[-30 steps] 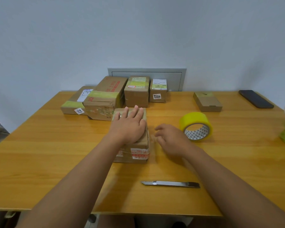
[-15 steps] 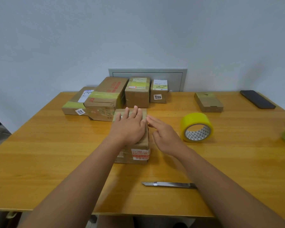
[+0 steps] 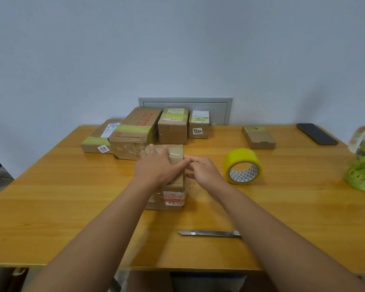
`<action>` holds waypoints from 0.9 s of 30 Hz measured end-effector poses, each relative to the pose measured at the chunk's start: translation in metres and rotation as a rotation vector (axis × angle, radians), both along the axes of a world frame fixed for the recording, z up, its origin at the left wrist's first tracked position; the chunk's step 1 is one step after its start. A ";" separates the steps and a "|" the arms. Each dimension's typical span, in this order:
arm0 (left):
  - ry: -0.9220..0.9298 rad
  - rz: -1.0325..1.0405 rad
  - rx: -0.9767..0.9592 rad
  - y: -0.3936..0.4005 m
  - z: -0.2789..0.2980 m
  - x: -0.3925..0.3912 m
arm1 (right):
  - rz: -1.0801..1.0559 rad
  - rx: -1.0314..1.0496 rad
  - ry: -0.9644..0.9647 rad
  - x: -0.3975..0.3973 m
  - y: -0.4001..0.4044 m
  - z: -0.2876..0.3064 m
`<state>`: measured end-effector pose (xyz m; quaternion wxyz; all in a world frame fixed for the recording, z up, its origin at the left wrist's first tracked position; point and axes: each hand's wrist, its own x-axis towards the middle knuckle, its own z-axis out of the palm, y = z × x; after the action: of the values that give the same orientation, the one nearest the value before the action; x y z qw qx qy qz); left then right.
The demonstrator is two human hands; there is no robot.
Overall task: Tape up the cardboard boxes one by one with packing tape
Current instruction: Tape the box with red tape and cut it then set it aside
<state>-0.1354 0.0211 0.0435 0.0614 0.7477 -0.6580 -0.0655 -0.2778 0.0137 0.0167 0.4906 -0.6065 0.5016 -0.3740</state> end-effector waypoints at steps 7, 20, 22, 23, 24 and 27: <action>-0.049 -0.349 0.172 0.009 0.009 0.026 | -0.126 -0.123 0.117 -0.015 0.005 0.012; -0.227 -0.522 0.049 0.054 0.015 0.056 | 0.167 -0.167 0.475 -0.009 0.017 0.011; -0.263 -0.488 -0.102 0.053 0.010 0.053 | 0.078 -0.237 0.613 -0.012 0.020 0.014; -0.269 -0.469 -0.166 0.052 0.007 0.050 | 0.028 -0.265 0.682 -0.013 0.021 0.015; -0.261 -0.452 -0.209 0.051 0.003 0.048 | -0.017 -0.296 0.750 -0.012 0.022 0.014; -0.138 -0.401 -0.211 0.045 -0.005 0.047 | -0.079 -0.439 0.887 -0.006 0.024 0.009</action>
<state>-0.0887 0.0663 0.0388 0.0800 0.5940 -0.7993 0.0441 -0.2840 0.0374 0.0260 0.0759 -0.7766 0.5941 -0.1952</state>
